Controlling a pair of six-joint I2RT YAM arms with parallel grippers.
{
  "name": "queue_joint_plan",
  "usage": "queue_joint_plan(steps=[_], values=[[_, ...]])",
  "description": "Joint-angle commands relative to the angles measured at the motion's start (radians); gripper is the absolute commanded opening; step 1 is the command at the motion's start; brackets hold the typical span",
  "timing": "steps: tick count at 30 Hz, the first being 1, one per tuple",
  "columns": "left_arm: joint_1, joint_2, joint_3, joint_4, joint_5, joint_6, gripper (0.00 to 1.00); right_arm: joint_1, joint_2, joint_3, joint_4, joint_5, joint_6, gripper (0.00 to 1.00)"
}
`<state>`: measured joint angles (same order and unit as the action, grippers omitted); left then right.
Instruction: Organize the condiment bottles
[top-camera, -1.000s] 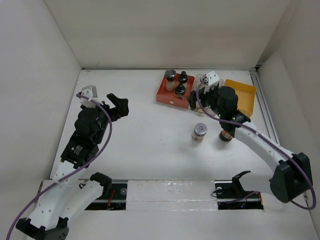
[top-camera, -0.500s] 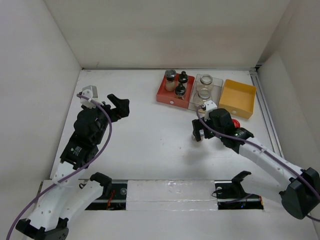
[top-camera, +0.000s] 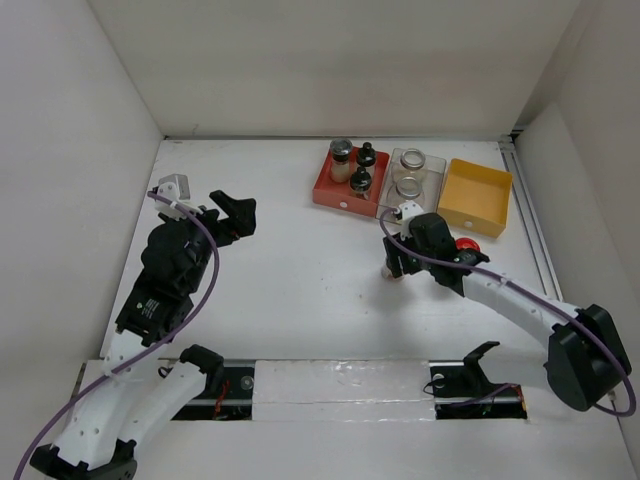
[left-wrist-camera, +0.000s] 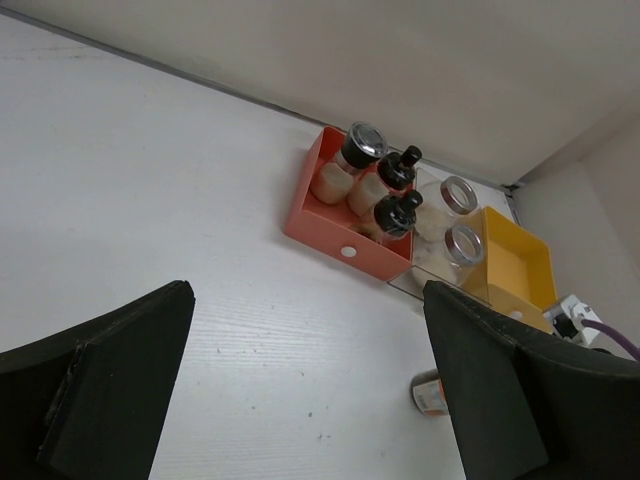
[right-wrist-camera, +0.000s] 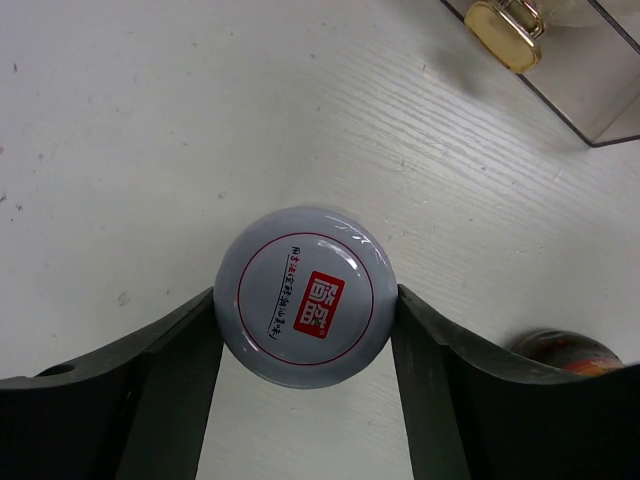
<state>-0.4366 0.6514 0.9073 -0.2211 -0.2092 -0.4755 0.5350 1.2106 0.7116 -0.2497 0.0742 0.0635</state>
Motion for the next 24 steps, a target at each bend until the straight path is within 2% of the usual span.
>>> queue_joint_plan(steps=[1, 4, 7, 8, 11, 15, 24], values=[[0.004, -0.007, -0.005, 0.040, 0.010, 0.014, 0.95, 0.006, -0.052, 0.072, 0.099, 0.009, -0.027, 0.49], [0.004, -0.007, -0.005, 0.040, 0.010, 0.014, 0.95, 0.006, -0.126, 0.140, 0.099, 0.080, -0.062, 0.49], [0.004, 0.002, -0.005, 0.040, 0.019, 0.014, 0.95, -0.101, -0.137, 0.238, 0.122, 0.047, -0.105, 0.49], [0.004, 0.002, -0.005, 0.040, 0.019, 0.014, 0.95, -0.172, -0.120, 0.265, 0.131, 0.032, -0.105, 0.49], [0.004, 0.002, -0.005, 0.040, 0.010, 0.014, 0.95, -0.316, -0.048, 0.350, 0.190, -0.051, -0.116, 0.49], [0.004, -0.007, -0.005, 0.040, 0.010, 0.014, 0.95, -0.461, 0.105, 0.463, 0.216, -0.088, -0.116, 0.49], [0.004, -0.007, -0.005, 0.040, 0.010, 0.014, 0.95, -0.641, 0.475, 0.680, 0.247, -0.183, -0.134, 0.48]])
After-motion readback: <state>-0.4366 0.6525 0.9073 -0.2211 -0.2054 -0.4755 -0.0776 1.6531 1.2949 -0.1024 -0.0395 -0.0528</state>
